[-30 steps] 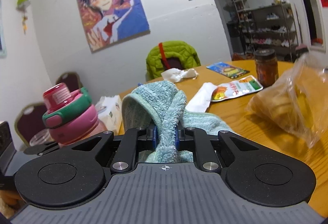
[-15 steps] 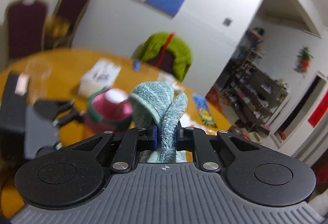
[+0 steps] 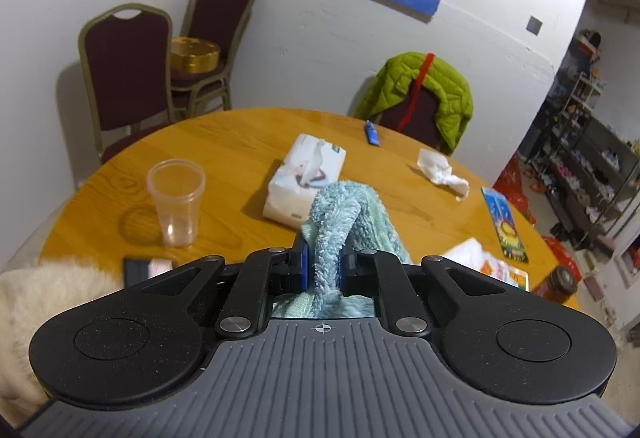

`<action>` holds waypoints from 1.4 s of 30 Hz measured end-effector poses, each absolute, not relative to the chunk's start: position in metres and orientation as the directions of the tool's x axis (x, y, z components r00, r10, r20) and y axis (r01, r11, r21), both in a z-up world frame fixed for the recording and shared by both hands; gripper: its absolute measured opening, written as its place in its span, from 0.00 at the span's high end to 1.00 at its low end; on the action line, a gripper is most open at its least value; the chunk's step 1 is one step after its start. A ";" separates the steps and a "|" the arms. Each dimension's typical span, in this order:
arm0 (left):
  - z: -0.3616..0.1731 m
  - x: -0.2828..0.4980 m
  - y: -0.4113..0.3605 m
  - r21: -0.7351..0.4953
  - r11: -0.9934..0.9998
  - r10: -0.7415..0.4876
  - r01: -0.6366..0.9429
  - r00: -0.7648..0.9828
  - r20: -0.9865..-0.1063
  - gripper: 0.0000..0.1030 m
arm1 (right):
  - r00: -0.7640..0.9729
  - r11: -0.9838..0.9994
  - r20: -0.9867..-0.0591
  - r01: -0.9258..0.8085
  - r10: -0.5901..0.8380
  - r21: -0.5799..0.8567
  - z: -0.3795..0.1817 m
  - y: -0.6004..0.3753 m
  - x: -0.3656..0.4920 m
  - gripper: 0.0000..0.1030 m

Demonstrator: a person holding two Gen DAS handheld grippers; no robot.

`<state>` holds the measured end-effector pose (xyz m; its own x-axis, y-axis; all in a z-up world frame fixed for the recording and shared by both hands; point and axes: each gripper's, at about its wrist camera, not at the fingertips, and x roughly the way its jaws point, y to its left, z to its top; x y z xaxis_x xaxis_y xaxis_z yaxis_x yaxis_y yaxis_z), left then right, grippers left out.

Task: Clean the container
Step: 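Hold the pink bottle with the left tool while the right tool wipes over its lid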

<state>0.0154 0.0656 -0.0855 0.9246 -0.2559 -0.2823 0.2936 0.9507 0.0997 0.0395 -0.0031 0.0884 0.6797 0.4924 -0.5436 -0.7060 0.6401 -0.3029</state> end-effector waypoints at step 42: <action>-0.086 0.013 0.072 0.107 0.951 -0.251 0.289 0.927 -0.280 0.30 | 0.877 0.570 -0.268 -0.467 0.400 -0.676 0.047 0.025 0.028 0.87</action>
<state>0.0127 0.0722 -0.0856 0.9268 -0.2506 -0.2796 0.2894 0.9513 0.1065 0.0277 0.0248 0.0470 0.8766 0.3998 -0.2679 -0.4666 0.5699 -0.6764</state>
